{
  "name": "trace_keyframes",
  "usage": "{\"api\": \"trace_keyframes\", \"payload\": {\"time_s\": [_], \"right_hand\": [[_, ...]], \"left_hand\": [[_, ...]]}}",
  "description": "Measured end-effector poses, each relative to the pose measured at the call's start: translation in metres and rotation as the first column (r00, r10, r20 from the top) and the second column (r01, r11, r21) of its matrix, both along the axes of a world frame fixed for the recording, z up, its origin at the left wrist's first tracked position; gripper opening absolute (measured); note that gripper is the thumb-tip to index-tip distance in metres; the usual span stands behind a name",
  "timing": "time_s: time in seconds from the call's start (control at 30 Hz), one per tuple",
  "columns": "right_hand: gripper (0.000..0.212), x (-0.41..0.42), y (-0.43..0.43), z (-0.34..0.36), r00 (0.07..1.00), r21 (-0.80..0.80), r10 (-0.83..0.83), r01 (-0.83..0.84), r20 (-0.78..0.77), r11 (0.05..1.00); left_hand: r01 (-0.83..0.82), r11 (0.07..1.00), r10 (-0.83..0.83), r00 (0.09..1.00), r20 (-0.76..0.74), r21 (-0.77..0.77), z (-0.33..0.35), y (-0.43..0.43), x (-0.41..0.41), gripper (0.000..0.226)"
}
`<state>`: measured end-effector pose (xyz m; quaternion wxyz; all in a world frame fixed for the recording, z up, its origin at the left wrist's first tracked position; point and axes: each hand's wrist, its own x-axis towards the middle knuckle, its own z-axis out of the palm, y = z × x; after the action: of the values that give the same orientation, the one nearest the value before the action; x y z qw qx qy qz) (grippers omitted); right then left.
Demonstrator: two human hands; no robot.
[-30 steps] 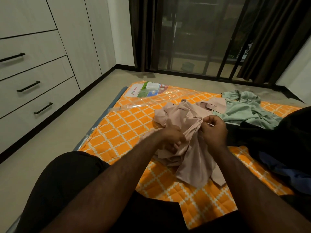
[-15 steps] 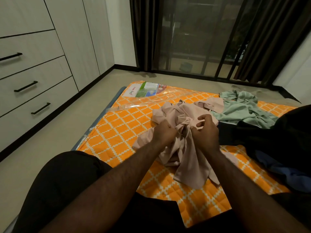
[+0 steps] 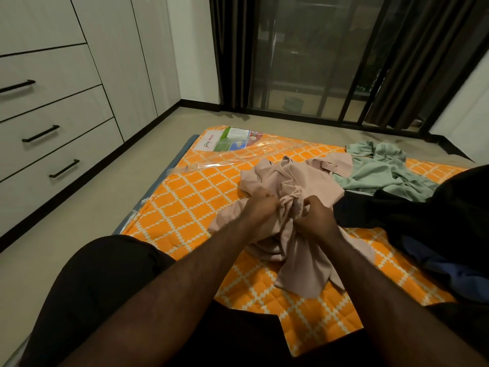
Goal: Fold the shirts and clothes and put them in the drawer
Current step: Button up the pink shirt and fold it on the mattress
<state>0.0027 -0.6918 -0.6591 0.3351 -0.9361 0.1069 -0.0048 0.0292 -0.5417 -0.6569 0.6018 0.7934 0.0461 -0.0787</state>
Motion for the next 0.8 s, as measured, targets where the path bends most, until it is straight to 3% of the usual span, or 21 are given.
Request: {"api": "trace_keyframes", "payload": {"time_s": [0.2, 0.23, 0.3, 0.37, 0.47, 0.57, 0.67, 0.73, 0.8], "right_hand": [[0.043, 0.001, -0.001, 0.006, 0.980, 0.338, -0.201, 0.186, 0.007, 0.923], [0.045, 0.001, -0.002, 0.008, 0.973, 0.386, -0.230, 0.215, -0.007, 0.897], [0.047, 0.001, -0.003, 0.008, 0.963, 0.463, -0.265, 0.254, -0.042, 0.849], [0.047, 0.002, -0.006, 0.007, 0.956, 0.530, -0.277, 0.284, -0.094, 0.799], [0.048, 0.002, -0.010, 0.008, 0.949, 0.625, -0.263, 0.312, -0.172, 0.716], [0.050, -0.002, -0.007, 0.009, 0.952, 0.699, -0.210, 0.307, -0.223, 0.646], [0.058, -0.007, -0.006, 0.009, 0.962, 0.727, -0.165, 0.273, -0.218, 0.630], [0.065, -0.010, -0.005, 0.008, 0.969, 0.686, -0.147, 0.245, -0.200, 0.686], [0.068, -0.013, -0.004, 0.008, 0.977, 0.548, -0.120, 0.197, -0.174, 0.813]], "left_hand": [[0.174, 0.967, -0.173, 0.985, 0.023, -0.186, 0.011, 0.006, -0.006, 0.011], [0.192, 0.973, -0.185, 0.981, 0.064, -0.132, 0.010, 0.006, -0.006, 0.009], [0.209, 0.961, -0.246, 0.945, 0.215, 0.182, 0.004, 0.006, 0.000, 0.008], [0.269, 0.805, -0.445, 0.864, 0.237, 0.528, 0.000, 0.005, 0.000, 0.014], [0.334, 0.651, -0.561, 0.816, 0.136, 0.682, -0.006, 0.002, -0.006, 0.020], [0.346, 0.675, -0.543, 0.831, 0.122, 0.652, -0.008, 0.002, -0.008, 0.028], [0.319, 0.810, -0.446, 0.880, 0.164, 0.492, -0.001, 0.005, -0.008, 0.032], [0.305, 0.875, -0.386, 0.908, 0.163, 0.377, 0.003, 0.009, -0.009, 0.035], [0.308, 0.906, -0.358, 0.923, 0.139, 0.289, 0.005, 0.011, -0.012, 0.038]]}}
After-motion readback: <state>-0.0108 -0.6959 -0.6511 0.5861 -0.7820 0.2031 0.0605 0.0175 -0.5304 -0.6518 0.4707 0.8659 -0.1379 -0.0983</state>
